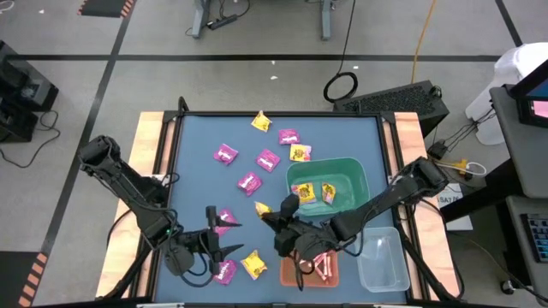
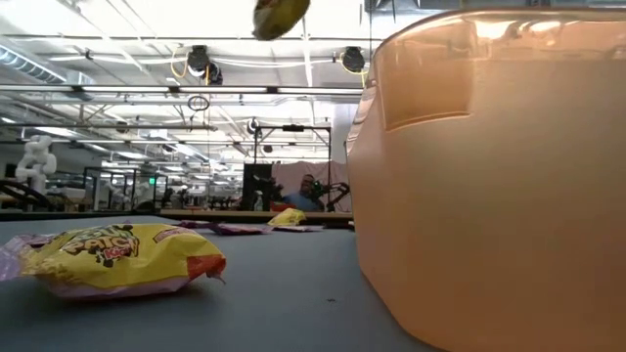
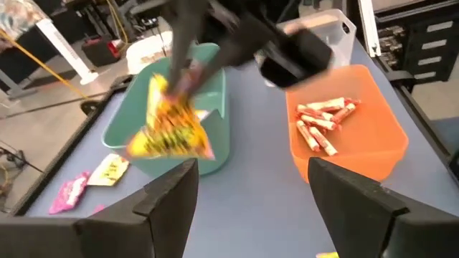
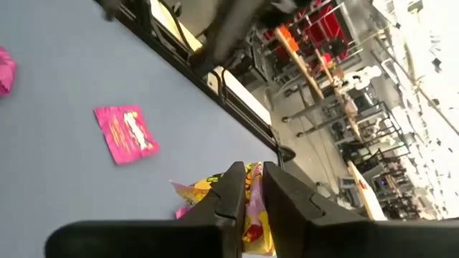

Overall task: Sort candy
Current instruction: Put the yellow candy pack into the green bin

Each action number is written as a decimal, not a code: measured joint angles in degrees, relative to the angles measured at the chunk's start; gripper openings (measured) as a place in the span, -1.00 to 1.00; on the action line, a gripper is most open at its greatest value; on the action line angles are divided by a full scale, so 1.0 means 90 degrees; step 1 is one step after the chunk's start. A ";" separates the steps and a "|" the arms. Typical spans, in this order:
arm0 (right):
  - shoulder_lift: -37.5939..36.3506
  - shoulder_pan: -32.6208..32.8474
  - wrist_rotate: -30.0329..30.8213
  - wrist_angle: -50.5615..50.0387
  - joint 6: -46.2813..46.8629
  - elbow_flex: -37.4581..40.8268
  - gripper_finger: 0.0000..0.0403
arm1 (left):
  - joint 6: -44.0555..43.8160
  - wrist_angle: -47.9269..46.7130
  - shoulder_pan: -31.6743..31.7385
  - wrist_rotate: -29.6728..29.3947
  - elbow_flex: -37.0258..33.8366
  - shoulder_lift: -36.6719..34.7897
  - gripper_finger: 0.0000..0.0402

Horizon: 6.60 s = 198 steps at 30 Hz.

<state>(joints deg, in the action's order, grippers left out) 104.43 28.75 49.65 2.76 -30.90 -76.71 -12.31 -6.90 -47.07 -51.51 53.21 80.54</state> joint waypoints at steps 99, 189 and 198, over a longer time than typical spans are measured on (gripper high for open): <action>-0.2425 0.0403 -0.0953 -0.4704 0.6550 0.1612 -0.41 | 0.0411 -0.0218 0.1364 0.3269 0.0668 0.1370 -0.87; -0.1264 0.0590 0.0417 0.2260 0.2923 0.1620 0.34 | 0.2904 0.1163 0.1882 0.0543 0.0765 0.0113 -0.88; -0.1264 0.0060 -0.0171 0.2326 0.3290 0.1620 0.25 | 0.2906 0.1201 0.1932 0.0517 0.0765 0.0394 -0.88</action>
<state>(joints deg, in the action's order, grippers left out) 93.06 29.30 48.11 23.70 -1.29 -62.13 13.85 3.91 -29.68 -46.85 60.10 84.08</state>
